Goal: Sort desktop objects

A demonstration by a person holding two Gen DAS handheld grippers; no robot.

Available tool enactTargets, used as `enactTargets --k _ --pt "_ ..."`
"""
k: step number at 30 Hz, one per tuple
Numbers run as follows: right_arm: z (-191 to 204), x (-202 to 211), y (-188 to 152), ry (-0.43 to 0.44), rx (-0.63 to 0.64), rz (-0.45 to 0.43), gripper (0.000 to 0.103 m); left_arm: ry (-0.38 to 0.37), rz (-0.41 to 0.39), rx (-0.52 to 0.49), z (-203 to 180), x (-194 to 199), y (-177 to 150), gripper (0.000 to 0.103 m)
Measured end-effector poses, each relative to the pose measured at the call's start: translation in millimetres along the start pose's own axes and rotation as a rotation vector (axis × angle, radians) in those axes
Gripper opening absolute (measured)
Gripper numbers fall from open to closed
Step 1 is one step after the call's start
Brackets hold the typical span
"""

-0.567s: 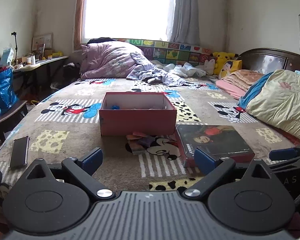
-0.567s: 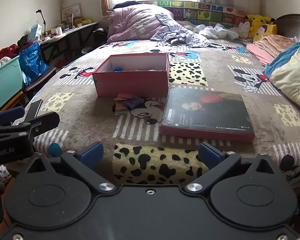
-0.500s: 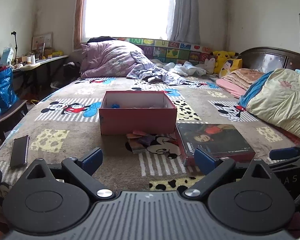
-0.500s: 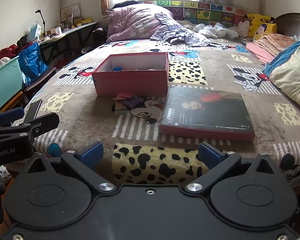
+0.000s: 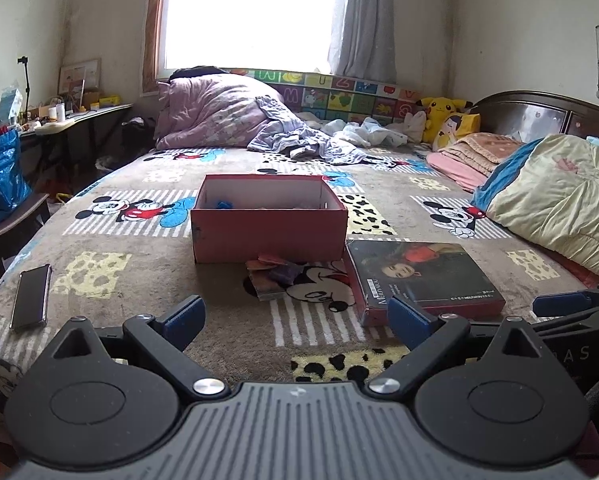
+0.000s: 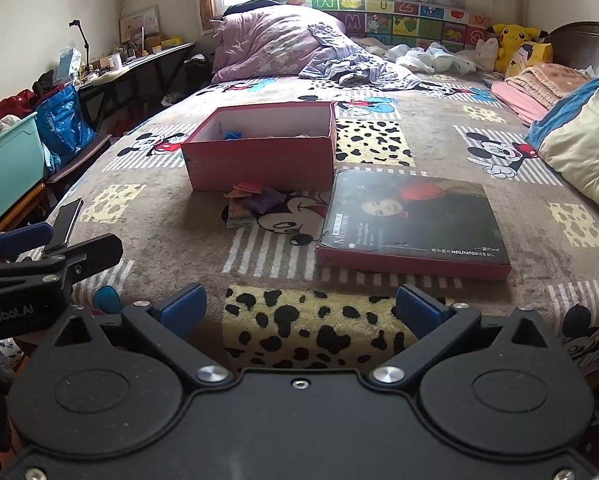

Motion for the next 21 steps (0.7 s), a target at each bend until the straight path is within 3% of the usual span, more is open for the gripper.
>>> enactTargets --k 21 --pt "0.2 -2.1 0.7 -0.008 0.004 0.000 0.103 0.005 -0.001 -0.013 -2.9 -2.3 2.3 0.098"
Point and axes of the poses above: each gripper's, at about its wrist camera, not at the fingertips, and x roughly against the way its jaws point, z to its left, y to its top, the point moved 4 cm from there along -x, roughly the way its jaws point, and after that the axes turned 12 degrees about z, right-handed, at the moved point
